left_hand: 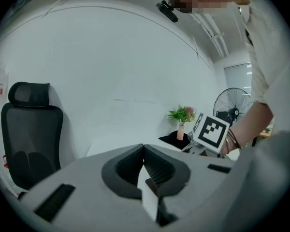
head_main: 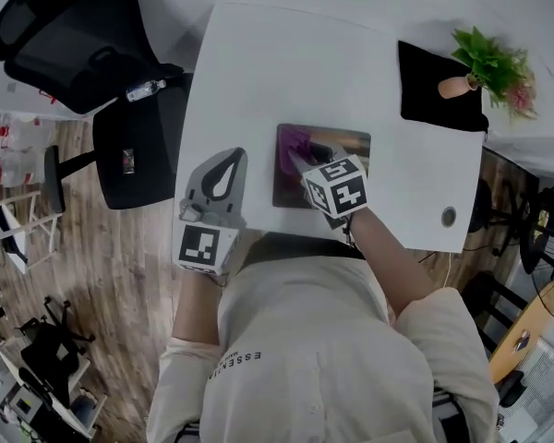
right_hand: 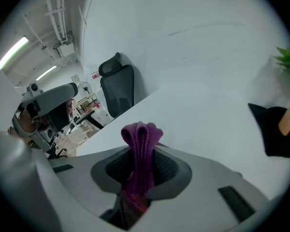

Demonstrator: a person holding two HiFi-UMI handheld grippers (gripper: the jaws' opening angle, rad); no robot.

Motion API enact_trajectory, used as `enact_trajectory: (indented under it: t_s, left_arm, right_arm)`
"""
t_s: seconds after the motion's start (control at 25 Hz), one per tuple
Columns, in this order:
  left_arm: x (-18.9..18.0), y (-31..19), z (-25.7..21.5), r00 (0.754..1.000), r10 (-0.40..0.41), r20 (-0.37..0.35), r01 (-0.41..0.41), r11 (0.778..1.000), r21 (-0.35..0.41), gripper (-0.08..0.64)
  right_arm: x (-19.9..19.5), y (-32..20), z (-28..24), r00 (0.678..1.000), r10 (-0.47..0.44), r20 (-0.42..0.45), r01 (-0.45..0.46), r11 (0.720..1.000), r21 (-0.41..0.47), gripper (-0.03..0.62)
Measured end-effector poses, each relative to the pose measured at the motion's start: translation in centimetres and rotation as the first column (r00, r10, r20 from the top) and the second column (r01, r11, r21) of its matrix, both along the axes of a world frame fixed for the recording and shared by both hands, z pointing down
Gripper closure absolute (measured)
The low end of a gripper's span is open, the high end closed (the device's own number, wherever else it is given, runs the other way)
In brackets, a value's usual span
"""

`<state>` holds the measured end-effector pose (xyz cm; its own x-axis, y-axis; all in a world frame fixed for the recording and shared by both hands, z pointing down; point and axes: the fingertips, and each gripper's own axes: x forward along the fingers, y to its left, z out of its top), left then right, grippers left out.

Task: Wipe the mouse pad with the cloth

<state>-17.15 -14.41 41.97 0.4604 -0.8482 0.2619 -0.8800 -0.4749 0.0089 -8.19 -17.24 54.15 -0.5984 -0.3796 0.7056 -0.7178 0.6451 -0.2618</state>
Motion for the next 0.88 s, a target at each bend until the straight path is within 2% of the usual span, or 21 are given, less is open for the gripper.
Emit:
enact_trajectory:
  t_s: [0.12, 0.32, 0.48, 0.88]
  left_arm:
    - [-0.1, -0.6, 1.2, 1.000, -0.017, -0.006, 0.017, 0.999, -0.032, 0.558]
    - [-0.3, -1.3, 2.2, 0.999, -0.047, -0.004, 0.047, 0.996, -0.071, 0.558]
    - [0.3, -2.0, 3.0, 0.999, -0.021, 0.032, 0.023, 0.998, -0.052, 0.558]
    - [3.0, -3.3, 3.2, 0.999, 0.000, 0.033, 0.002, 0.999, -0.053, 0.558]
  right_arm:
    - [-0.8, -0.7, 2.1, 1.000, -0.001, 0.006, 0.002, 0.998, -0.058, 0.497]
    - [-1.5, -1.3, 4.3, 1.000, -0.023, -0.009, 0.022, 0.995, -0.098, 0.497]
    - [-1.1, -2.0, 5.1, 1.000, -0.013, 0.004, 0.013, 0.993, -0.119, 0.494]
    - [2.0, -2.3, 5.4, 0.999, 0.036, 0.036, -0.030, 0.988, -0.152, 0.491]
